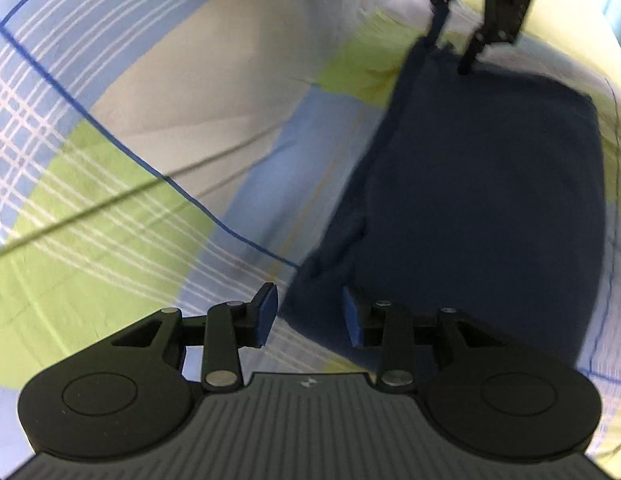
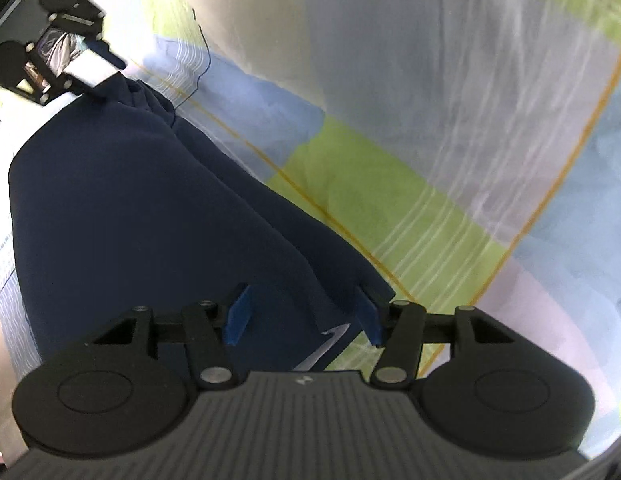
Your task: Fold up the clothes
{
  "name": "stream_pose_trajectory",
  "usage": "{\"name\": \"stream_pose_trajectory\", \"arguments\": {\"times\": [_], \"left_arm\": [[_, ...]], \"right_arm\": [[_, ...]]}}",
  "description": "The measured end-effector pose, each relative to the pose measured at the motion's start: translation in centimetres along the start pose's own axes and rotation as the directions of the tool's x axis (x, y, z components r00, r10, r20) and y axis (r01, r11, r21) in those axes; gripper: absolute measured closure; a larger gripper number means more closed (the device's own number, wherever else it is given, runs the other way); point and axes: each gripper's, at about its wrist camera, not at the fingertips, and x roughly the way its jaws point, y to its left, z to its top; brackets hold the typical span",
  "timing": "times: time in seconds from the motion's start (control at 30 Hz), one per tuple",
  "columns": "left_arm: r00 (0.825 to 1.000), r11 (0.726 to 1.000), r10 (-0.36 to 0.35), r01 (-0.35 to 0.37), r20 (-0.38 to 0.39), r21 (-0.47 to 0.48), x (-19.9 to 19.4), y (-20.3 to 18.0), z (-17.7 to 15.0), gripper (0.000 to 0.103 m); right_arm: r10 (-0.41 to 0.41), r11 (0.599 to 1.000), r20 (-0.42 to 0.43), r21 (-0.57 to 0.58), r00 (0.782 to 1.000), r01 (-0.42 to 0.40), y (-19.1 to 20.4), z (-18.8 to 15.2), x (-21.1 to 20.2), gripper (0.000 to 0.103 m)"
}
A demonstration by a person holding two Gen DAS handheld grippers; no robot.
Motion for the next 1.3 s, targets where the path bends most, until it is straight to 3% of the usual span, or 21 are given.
{"name": "stream_pose_trajectory", "arguments": {"times": [0.03,0.1,0.13,0.17,0.2,0.23,0.3,0.47,0.53,0.6,0.7,0.77,0.83,0.9,1.0,1.1,1.17,1.23,1.27,1.3], "left_arm": [[1.000,1.000,-0.014,0.014,-0.010,0.010,0.5,0.2,-0.2,0.062],[0.999,0.998,-0.035,0.036,-0.018,0.044,1.2,-0.4,-0.3,0.075],[1.000,0.998,-0.025,0.025,-0.011,0.062,1.3,-0.7,-0.5,0.078],[1.000,0.997,-0.008,0.008,0.002,0.082,1.1,-1.1,-0.6,0.084],[1.000,0.995,0.009,-0.010,0.015,0.102,1.0,-1.5,-0.7,0.087],[0.999,0.993,0.028,-0.031,0.030,0.118,0.8,-1.8,-0.8,0.092],[0.997,0.987,0.058,-0.065,0.050,0.148,0.4,-2.4,-1.0,0.094],[0.985,0.968,0.132,-0.153,0.113,0.201,-0.9,-3.8,-1.1,0.096],[0.972,0.967,0.159,-0.188,0.172,0.169,-2.2,-3.7,-0.8,0.096],[0.972,0.979,0.159,-0.177,0.171,0.099,-2.2,-2.6,-0.6,0.096],[0.976,0.986,0.157,-0.164,0.151,0.036,-0.8,-1.5,-0.7,0.096],[0.982,0.990,0.131,-0.121,0.136,-0.076,0.9,-0.1,-1.1,0.096],[0.984,0.972,0.109,-0.075,0.144,-0.222,2.1,1.3,-1.7,0.096],[0.985,0.962,0.122,-0.086,0.124,-0.260,2.9,1.6,-2.0,0.093],[0.980,0.968,0.155,-0.125,0.128,-0.219,2.4,0.7,-1.5,0.094],[0.980,0.963,0.183,-0.164,0.076,-0.214,3.2,0.6,-1.7,0.085],[0.962,0.943,0.271,-0.269,-0.020,-0.194,4.7,0.5,-1.2,0.085],[0.932,0.919,0.344,-0.359,-0.113,-0.162,5.7,0.5,-0.6,0.084],[0.932,0.918,0.343,-0.358,-0.113,-0.168,5.4,0.6,-0.5,0.080],[0.928,0.912,0.356,-0.371,-0.115,-0.176,4.6,0.6,-0.2,0.080]], "right_arm": [[0.006,1.000,-0.004,0.012,1.000,-0.006,-0.2,-0.1,-0.1,0.050],[0.036,0.998,-0.001,0.059,0.999,-0.035,-0.7,-0.6,0.1,0.052],[0.054,0.995,0.006,0.083,0.998,-0.055,-0.8,-0.9,0.1,0.059],[0.048,0.995,0.015,0.082,0.999,-0.049,-0.9,-1.0,0.0,0.080],[0.041,0.996,0.024,0.082,0.999,-0.043,-1.0,-1.1,-0.1,0.092],[0.028,0.997,0.028,0.072,0.999,-0.030,-0.8,-1.1,-0.1,0.095],[-0.011,0.998,0.080,0.057,0.997,0.006,0.1,-1.6,-1.2,0.100],[-0.102,0.995,0.201,0.042,0.974,0.096,2.0,-2.7,-4.3,0.101],[-0.148,0.989,0.256,0.060,0.955,0.137,2.5,-2.9,-5.8,0.102],[-0.179,0.983,0.284,0.087,0.942,0.160,2.6,-2.9,-6.6,0.102],[-0.216,0.974,0.253,0.120,0.943,0.191,1.8,-3.3,-6.0,0.103],[-0.226,0.972,0.211,0.116,0.951,0.206,1.4,-3.3,-4.6,0.103],[-0.240,0.969,0.170,0.103,0.956,0.225,1.1,-3.1,-2.9,0.103],[-0.263,0.961,0.129,0.119,0.956,0.249,0.6,-2.9,-1.1,0.103],[-0.306,0.947,0.138,0.144,0.942,0.286,0.8,-2.4,-0.9,0.103],[-0.331,0.937,0.131,0.160,0.934,0.310,0.9,-1.9,-0.7,0.103],[-0.336,0.936,0.100,0.146,0.936,0.321,1.0,-2.2,0.8,0.103],[-0.344,0.930,0.106,0.171,0.933,0.324,1.1,-2.0,1.2,0.102],[-0.347,0.927,0.094,0.182,0.933,0.327,1.1,-1.8,0.8,0.098],[-0.350,0.924,0.081,0.194,0.933,0.329,1.0,-1.6,0.5,0.082]]}}
